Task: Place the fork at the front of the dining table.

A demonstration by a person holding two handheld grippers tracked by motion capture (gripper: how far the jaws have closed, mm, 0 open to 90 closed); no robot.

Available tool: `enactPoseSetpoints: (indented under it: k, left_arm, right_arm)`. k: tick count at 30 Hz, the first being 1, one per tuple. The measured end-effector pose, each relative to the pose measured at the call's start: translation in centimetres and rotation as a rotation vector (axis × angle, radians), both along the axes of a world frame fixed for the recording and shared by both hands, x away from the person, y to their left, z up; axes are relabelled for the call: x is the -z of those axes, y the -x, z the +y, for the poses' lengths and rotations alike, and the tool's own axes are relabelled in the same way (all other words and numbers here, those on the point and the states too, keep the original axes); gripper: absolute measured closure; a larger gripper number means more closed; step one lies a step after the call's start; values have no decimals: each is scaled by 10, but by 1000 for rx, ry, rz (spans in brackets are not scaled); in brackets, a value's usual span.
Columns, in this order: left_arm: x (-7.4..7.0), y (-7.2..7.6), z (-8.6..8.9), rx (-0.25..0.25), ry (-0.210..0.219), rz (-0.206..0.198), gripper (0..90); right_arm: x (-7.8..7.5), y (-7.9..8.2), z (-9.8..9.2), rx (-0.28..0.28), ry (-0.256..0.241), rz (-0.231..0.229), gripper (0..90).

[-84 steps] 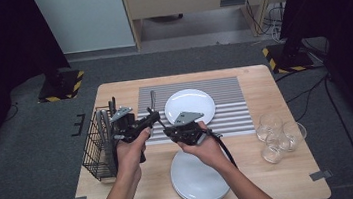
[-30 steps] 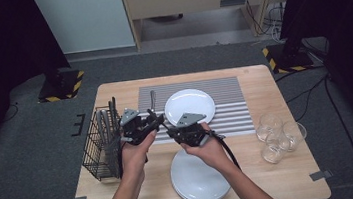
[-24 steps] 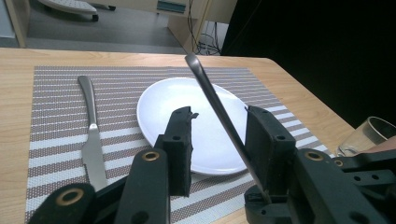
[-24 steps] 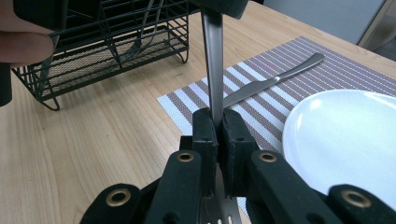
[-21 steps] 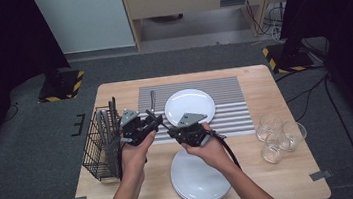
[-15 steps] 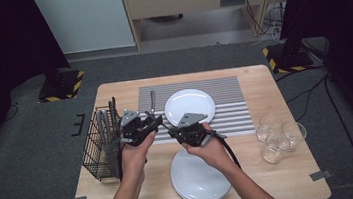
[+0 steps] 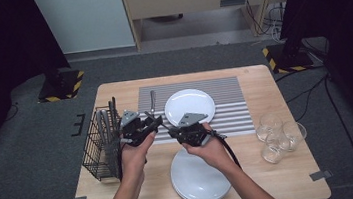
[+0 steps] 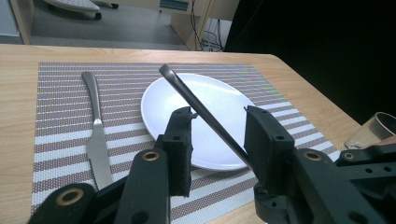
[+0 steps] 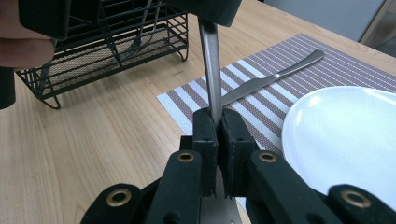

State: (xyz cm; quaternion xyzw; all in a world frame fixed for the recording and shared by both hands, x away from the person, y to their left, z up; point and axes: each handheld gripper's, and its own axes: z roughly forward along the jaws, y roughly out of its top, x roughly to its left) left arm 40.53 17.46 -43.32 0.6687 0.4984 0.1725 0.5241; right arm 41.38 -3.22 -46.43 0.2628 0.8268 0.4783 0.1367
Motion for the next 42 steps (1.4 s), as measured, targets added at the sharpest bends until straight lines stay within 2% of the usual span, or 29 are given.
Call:
enactPoseSetpoints:
  k: [4,14,25,33,37,42]
  left_arm:
    - [0,0,0,-3,0,0,599]
    - [2,0,-2,-8,6,4,460]
    - [3,1,-1,-10,1,7,415]
    - [5,1,-1,-9,9,33,324]
    - [6,2,-3,-1,-8,33,301]
    - [6,3,-4,3,-4,38,277]
  right_arm:
    - [0,0,0,0,-1,0,861]
    - [1,-1,0,3,-1,0,861]
    - [2,-1,0,3,-2,3,861]
    - [1,-2,-3,11,0,2,861]
    - [3,-3,-4,17,0,6,861]
    - [4,-4,-5,21,0,10,861]
